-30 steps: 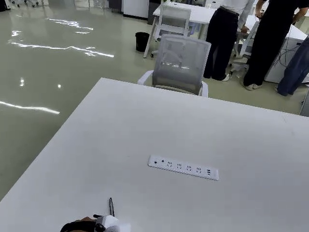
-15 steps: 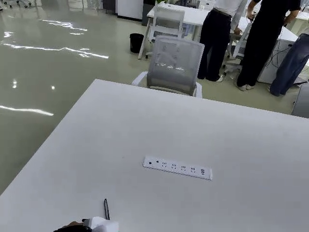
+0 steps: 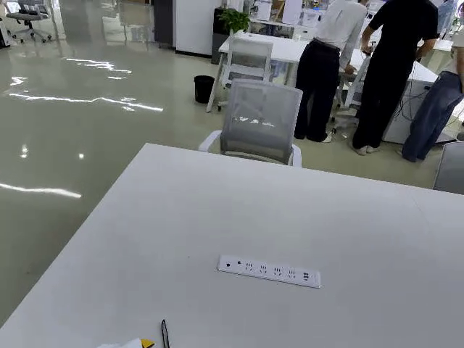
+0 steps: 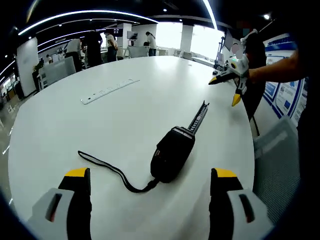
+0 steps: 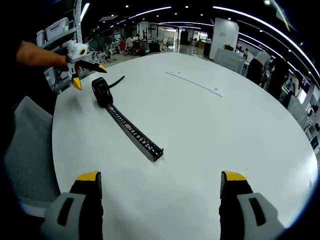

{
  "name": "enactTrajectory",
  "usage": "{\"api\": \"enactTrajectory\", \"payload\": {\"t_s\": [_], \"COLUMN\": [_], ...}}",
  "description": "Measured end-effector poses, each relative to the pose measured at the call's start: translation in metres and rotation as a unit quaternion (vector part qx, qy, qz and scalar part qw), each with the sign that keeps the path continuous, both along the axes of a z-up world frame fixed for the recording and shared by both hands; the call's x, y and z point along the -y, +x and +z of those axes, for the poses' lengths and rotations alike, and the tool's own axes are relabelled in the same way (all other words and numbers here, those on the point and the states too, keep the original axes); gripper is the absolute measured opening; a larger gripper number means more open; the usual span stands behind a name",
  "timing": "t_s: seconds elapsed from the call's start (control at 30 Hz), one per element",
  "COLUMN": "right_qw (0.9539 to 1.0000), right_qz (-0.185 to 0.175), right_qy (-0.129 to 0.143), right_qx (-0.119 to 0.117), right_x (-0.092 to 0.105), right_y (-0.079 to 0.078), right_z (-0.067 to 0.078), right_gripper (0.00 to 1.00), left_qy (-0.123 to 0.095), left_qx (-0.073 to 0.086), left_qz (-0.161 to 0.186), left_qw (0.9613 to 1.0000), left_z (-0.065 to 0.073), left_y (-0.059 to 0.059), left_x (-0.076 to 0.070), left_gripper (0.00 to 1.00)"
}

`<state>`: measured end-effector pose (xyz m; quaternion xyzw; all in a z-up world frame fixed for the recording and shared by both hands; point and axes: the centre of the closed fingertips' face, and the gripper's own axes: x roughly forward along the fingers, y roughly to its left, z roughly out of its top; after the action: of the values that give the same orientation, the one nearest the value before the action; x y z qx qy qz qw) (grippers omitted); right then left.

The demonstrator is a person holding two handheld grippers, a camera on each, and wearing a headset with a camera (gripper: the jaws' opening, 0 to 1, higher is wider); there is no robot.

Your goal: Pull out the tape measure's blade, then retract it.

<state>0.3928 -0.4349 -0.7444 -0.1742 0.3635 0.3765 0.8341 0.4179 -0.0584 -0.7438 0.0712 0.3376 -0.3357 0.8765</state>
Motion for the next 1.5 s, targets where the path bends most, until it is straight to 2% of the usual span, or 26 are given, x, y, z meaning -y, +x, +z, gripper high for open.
{"api": "enactTrajectory", "payload": {"t_s": [0.1, 0.2, 0.33, 0.47, 0.5, 0.53, 0.6, 0.67, 0.73, 0.77, 0.8, 0.83, 0.93, 1.0, 1.03, 1.17, 1.27, 1.3, 1.4, 1.5], "right_qw": [0.9993, 0.9988, 0.9967, 0.9949, 0.9937, 0.9925, 0.9926, 0.9913, 0.9897, 0.9893, 0.9891, 0.9892, 0.989, 0.9881, 0.9878, 0.9902, 0.9871, 0.9857, 0.9858, 0.9859], "right_qz": [-0.032, -0.043, -0.069, -0.086, -0.091, -0.096, -0.098, -0.106, -0.116, -0.12, -0.12, -0.12, -0.122, -0.128, -0.131, -0.123, -0.14, -0.146, -0.146, -0.146], "right_qy": [0.021, 0.02, 0.039, 0.04, 0.049, 0.062, 0.055, 0.061, 0.072, 0.074, 0.075, 0.073, 0.072, 0.076, 0.08, 0.056, 0.064, 0.067, 0.062, 0.06], "right_qx": [0.004, 0.015, 0.018, 0.035, 0.042, 0.044, 0.046, 0.048, 0.044, 0.038, 0.041, 0.041, 0.045, 0.041, 0.026, 0.037, 0.045, 0.05, 0.054, 0.056], "right_x": [0.005, 0.008, 0.014, 0.023, 0.023, 0.022, 0.024, 0.025, 0.028, 0.028, 0.029, 0.029, 0.032, 0.036, 0.036, 0.038, 0.045, 0.048, 0.05, 0.05], "right_y": [-0.006, -0.013, -0.023, -0.038, -0.04, -0.045, -0.053, -0.058, -0.065, -0.07, -0.074, -0.077, -0.085, -0.089, -0.093, -0.1, -0.102, -0.103, -0.111, -0.118], "right_z": [0.004, 0.009, 0.015, 0.018, 0.02, 0.021, 0.021, 0.023, 0.024, 0.024, 0.025, 0.026, 0.027, 0.028, 0.027, 0.031, 0.037, 0.038, 0.04, 0.04], "right_gripper": [1.0, 1.0, 1.0, 1.0, 1.0, 1.0, 1.0, 1.0, 1.0, 0.99, 1.0, 1.0, 1.0, 1.0, 0.99, 1.0, 1.0, 1.0, 1.0, 1.0], "left_qy": [-0.003, -0.003, -0.016, -0.025, -0.025, -0.025, -0.02, -0.012, -0.013, -0.016, -0.016, -0.015, -0.02, -0.025, -0.025, -0.028, -0.043, -0.041, -0.027, -0.026], "left_qx": [0.009, 0.011, -0.004, 0.01, 0.011, 0.008, 0.007, 0.015, 0.019, 0.013, -0.002, 0.0, 0.028, 0.031, 0.031, 0.041, 0.05, 0.048, 0.043, 0.043], "left_qz": [0.012, 0.028, 0.069, 0.085, 0.087, 0.095, 0.095, 0.094, 0.099, 0.105, 0.115, 0.116, 0.124, 0.136, 0.139, 0.139, 0.141, 0.141, 0.132, 0.136], "left_qw": [0.9999, 0.9996, 0.9974, 0.996, 0.9958, 0.9952, 0.9953, 0.9954, 0.9948, 0.9942, 0.9933, 0.9931, 0.9917, 0.9899, 0.9894, 0.9891, 0.9877, 0.988, 0.9899, 0.9894], "left_z": [0.004, 0.004, 0.005, 0.015, 0.016, 0.017, 0.017, 0.018, 0.02, 0.02, 0.018, 0.019, 0.029, 0.032, 0.033, 0.038, 0.044, 0.042, 0.039, 0.038], "left_y": [-0.009, -0.02, -0.036, -0.054, -0.058, -0.064, -0.072, -0.078, -0.084, -0.087, -0.092, -0.094, -0.099, -0.105, -0.11, -0.123, -0.132, -0.137, -0.148, -0.155], "left_x": [-0.006, -0.017, -0.033, -0.046, -0.049, -0.054, -0.06, -0.066, -0.073, -0.076, -0.08, -0.083, -0.091, -0.097, -0.1, -0.103, -0.104, -0.103, -0.102, -0.106], "left_gripper": [0.99, 0.99, 0.99, 0.99, 0.99, 0.99, 0.99, 0.99, 0.99, 0.99, 0.99, 0.99, 0.99, 0.99, 0.99, 0.99, 0.99, 0.99, 0.99, 0.99]}}
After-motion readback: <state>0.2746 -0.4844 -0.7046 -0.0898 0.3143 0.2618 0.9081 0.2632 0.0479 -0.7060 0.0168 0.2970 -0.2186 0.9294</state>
